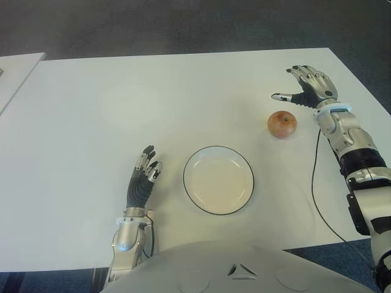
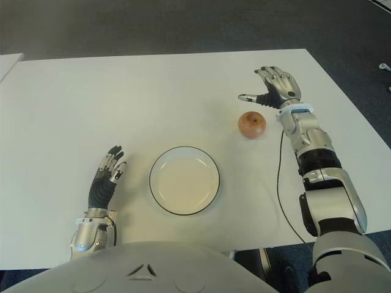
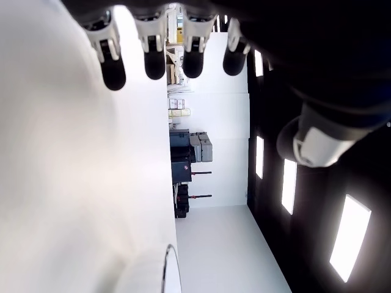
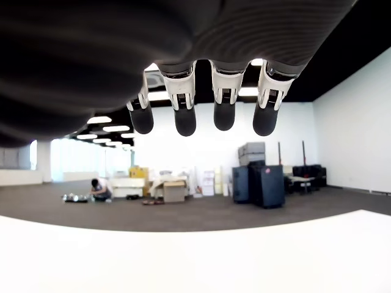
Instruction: Put the apples into the plate.
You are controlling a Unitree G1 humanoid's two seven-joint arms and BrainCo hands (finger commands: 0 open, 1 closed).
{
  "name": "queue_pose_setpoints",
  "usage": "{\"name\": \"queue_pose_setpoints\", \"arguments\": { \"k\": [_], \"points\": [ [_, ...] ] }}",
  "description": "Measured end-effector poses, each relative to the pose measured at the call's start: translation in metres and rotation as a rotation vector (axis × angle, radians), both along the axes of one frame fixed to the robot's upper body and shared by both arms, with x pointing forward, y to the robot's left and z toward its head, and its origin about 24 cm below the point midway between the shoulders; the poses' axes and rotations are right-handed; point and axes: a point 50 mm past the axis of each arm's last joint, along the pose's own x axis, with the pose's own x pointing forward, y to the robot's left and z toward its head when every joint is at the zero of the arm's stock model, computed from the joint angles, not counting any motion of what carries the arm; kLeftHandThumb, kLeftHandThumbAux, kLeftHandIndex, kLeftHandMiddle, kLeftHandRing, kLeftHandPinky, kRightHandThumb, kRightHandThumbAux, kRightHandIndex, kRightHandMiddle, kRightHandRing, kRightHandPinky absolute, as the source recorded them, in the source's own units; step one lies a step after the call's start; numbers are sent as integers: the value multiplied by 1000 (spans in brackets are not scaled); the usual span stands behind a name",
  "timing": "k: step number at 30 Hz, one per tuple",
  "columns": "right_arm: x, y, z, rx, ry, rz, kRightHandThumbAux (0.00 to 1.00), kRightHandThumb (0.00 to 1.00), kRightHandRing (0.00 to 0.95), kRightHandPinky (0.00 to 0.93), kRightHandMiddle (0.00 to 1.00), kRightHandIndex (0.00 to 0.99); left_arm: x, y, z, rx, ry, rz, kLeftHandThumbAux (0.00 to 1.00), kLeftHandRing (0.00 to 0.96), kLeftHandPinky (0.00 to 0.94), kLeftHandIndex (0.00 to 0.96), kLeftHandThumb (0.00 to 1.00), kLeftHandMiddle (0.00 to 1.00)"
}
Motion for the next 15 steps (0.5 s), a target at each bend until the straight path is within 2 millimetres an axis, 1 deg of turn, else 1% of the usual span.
{"name": "queue_pose_setpoints", "arguments": {
  "k": [15],
  "points": [
    [-15,-4,-6,4,27,7,163,255,0,0,0,0,0,-1,0,-1,0,-3,476,111,185,61,80,73]
  ]
}}
